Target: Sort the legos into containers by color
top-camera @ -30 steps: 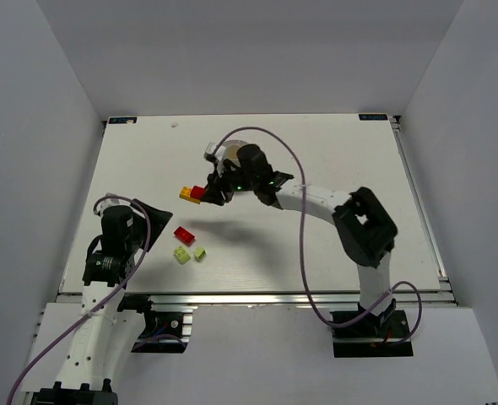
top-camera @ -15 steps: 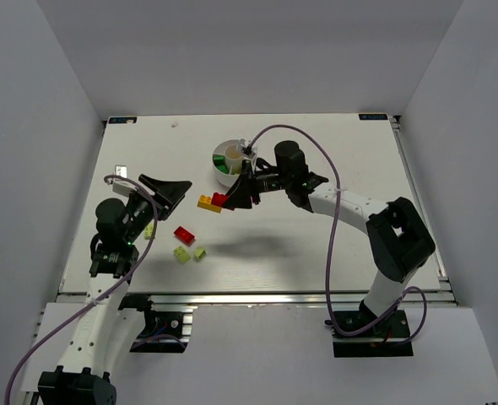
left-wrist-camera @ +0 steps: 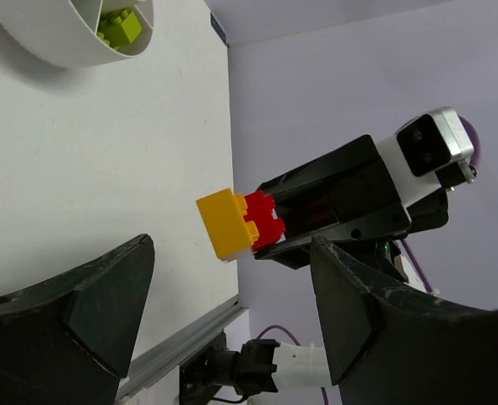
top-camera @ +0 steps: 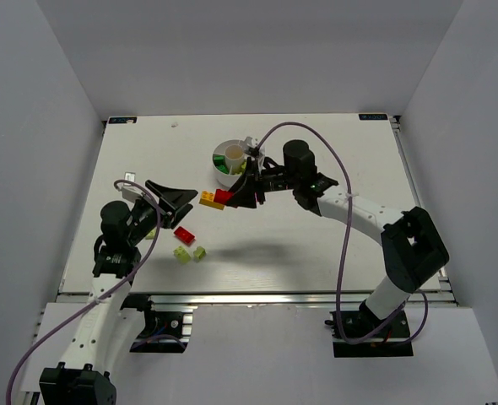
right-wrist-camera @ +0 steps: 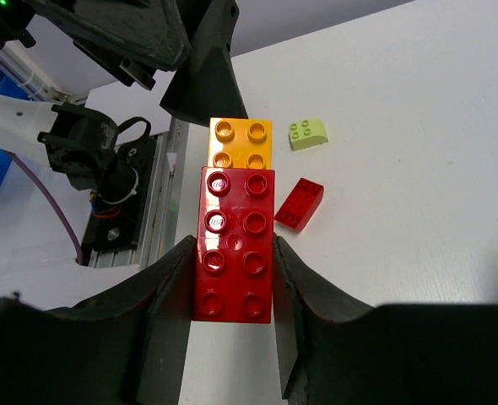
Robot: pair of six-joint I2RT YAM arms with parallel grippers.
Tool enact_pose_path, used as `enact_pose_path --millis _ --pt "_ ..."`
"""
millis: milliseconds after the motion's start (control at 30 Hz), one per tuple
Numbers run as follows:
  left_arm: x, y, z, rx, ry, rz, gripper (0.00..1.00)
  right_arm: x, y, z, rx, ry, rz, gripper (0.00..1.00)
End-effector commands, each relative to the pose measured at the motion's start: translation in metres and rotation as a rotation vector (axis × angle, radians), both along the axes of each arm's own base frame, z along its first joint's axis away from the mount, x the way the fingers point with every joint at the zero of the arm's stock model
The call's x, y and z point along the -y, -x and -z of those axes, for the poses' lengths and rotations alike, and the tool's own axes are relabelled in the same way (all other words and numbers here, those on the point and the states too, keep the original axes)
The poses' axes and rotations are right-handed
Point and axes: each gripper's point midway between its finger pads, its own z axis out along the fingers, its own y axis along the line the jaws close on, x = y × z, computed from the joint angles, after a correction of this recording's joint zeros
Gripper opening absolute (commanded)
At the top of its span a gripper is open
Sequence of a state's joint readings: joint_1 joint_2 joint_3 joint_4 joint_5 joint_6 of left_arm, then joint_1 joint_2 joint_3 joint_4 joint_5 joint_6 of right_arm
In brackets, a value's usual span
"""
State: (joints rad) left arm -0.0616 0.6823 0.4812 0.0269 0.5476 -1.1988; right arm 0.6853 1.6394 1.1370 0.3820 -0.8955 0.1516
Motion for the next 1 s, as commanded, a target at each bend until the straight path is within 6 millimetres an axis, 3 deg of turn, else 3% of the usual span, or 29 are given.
enact_pose_path --millis 0,300,533,567,867,967 --pt "0.001 0.006 0.009 -0.04 0.006 0.011 0.83 0.003 0.002 -0.02 0.121 -0.056 -0.004 0.0" --pt "0.006 0.003 0.007 -0.034 0.039 0.044 0.8 -0.012 0.013 -0.017 0.194 -0.063 -0.031 0.0" --pt "0.008 0.004 0.014 -0.058 0.046 0.059 0.69 -0.022 0.014 -0.016 0.216 -0.065 -0.036 0.0" --pt "0.008 0.004 0.015 -0.06 0.049 0.059 0.62 -0.023 0.014 -0.016 0.217 -0.065 -0.036 0.0" --pt "0.012 0.007 0.018 -0.064 0.074 0.085 0.37 -0.027 0.008 -0.011 0.217 -0.06 -0.013 0.0" --pt "0.013 0.006 0.018 -0.06 0.074 0.098 0.22 -0.026 0.005 -0.009 0.247 -0.056 -0.008 0.0"
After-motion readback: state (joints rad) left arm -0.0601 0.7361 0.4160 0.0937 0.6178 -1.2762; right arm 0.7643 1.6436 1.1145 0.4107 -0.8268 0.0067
